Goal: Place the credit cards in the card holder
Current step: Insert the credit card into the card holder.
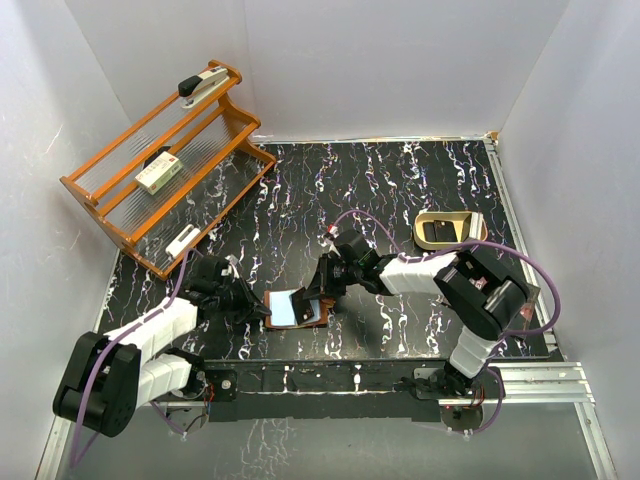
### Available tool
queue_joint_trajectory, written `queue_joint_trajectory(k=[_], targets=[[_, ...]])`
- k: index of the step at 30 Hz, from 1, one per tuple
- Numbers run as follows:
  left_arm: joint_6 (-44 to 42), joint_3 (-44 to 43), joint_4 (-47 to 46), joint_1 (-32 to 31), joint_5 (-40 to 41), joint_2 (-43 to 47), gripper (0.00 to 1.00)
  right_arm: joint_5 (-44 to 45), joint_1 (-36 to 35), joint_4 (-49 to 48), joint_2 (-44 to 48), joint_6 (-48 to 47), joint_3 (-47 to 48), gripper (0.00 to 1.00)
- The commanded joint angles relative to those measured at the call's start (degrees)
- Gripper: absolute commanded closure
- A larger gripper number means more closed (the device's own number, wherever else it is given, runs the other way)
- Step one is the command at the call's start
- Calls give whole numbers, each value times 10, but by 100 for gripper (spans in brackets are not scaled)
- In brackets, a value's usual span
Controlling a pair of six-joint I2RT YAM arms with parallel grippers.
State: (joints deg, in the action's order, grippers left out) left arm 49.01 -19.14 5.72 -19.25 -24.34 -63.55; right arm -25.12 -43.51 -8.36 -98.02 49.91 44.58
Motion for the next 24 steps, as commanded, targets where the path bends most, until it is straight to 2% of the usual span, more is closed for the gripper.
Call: queue_joint_trajectory(k=[1,21,24], targets=[[17,17,-4,-2,-30,12,100,25,-1,-30,-14,11,19,100],[84,53,-72,-2,-55,6,100,81,-23,-87,-43,73,-2,100],[86,53,-71,-2,-51,6,100,100,-28,-37,-26,53,13,86]])
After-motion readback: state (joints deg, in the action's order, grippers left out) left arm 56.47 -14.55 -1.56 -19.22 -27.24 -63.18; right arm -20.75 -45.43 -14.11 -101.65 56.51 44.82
